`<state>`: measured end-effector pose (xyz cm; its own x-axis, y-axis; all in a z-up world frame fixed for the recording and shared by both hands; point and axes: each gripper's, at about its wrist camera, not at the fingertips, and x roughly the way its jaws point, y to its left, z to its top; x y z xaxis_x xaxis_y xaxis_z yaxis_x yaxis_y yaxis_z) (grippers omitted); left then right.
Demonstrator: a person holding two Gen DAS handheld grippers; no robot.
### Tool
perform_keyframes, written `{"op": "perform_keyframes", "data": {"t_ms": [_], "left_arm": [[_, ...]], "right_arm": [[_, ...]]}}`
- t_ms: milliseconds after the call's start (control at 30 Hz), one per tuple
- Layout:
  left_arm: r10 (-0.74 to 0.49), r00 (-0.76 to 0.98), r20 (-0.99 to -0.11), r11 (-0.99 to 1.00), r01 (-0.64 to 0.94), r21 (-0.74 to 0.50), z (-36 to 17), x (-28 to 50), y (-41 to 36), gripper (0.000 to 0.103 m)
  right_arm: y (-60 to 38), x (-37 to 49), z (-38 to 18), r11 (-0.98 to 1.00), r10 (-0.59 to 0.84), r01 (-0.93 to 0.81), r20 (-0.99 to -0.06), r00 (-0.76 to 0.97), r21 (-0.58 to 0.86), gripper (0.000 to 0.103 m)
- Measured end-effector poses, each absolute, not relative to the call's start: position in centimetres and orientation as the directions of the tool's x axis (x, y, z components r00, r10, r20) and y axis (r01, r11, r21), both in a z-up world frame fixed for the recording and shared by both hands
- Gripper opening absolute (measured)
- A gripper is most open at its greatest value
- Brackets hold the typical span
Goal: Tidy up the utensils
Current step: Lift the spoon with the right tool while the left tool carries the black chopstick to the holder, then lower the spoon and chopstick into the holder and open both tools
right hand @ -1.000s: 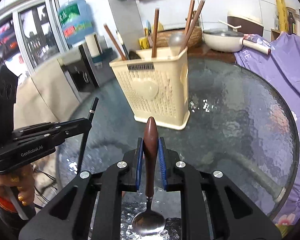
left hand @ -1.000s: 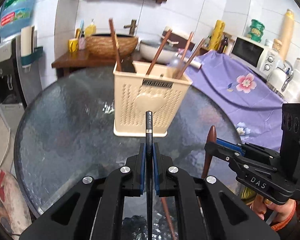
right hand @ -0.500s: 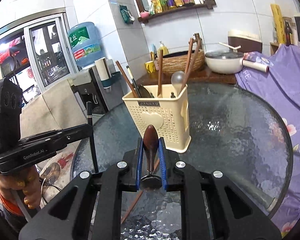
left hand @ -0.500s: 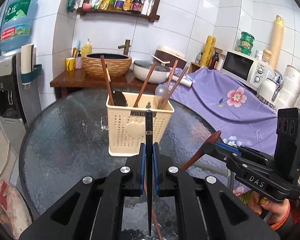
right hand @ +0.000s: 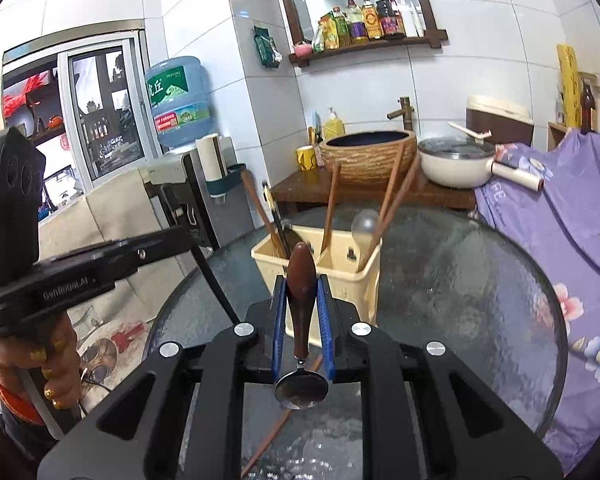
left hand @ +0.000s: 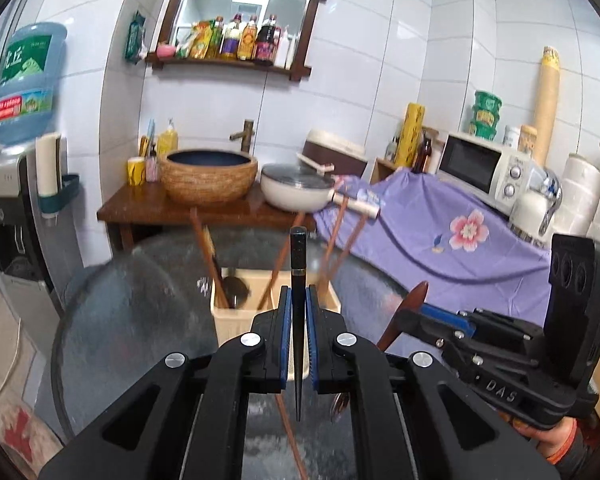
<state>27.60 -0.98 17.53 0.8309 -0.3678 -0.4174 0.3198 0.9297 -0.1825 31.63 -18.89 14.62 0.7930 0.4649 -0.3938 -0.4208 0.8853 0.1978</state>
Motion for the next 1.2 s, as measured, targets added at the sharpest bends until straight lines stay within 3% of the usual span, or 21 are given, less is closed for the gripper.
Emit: {"op": "perform_keyframes", "data": {"t_ms": [267, 467, 700, 867, 1100, 1200], "left_arm": [[-0.345, 0.877, -0.336, 0.938, 0.303, -0.171, 24.7, 30.7, -0.3, 0.007], [-0.284, 0.904, -0.321, 0.956, 0.242, -0.164, 26.4, 34.0, -0.2, 0.007], [-0.222, 0.887, -0.406, 0.974, 0.179, -0.141, 21.1, 37.3, -0.6, 0.007], [-0.229, 0.85, -0.474, 0.972, 0.172, -0.161, 16.7, 38.5, -0.4, 0.007], [-0.257, 0.807, -0.532, 0.965, 0.189, -0.179, 12.8, 38.8, -0.4, 0.007], [-0.253, 0.812, -0.526, 0.967, 0.188, -0.175, 12.3, 38.3, -0.5, 0.013]], "right_arm": [[-18.7, 35.6, 21.7, 0.88, 0.474, -0.432, -0.342, 0.811, 0.196, 0.016], [-17.5, 38.8, 24.0, 0.905, 0.425, -0.398, -0.328, 0.844, 0.15, 0.016], [-16.1, 41.6, 19.5, 0.927, 0.374, -0.359, -0.352, 0.858, 0.109, 0.016], [-15.3, 42.7, 15.0, 0.928, 0.37, -0.355, -0.404, 0.837, 0.115, 0.016], [-15.1, 42.6, 13.0, 0.931, 0.36, -0.351, -0.404, 0.841, 0.098, 0.016], [-15.3, 42.9, 12.4, 0.929, 0.368, -0.351, -0.416, 0.832, 0.118, 0.017]]}}
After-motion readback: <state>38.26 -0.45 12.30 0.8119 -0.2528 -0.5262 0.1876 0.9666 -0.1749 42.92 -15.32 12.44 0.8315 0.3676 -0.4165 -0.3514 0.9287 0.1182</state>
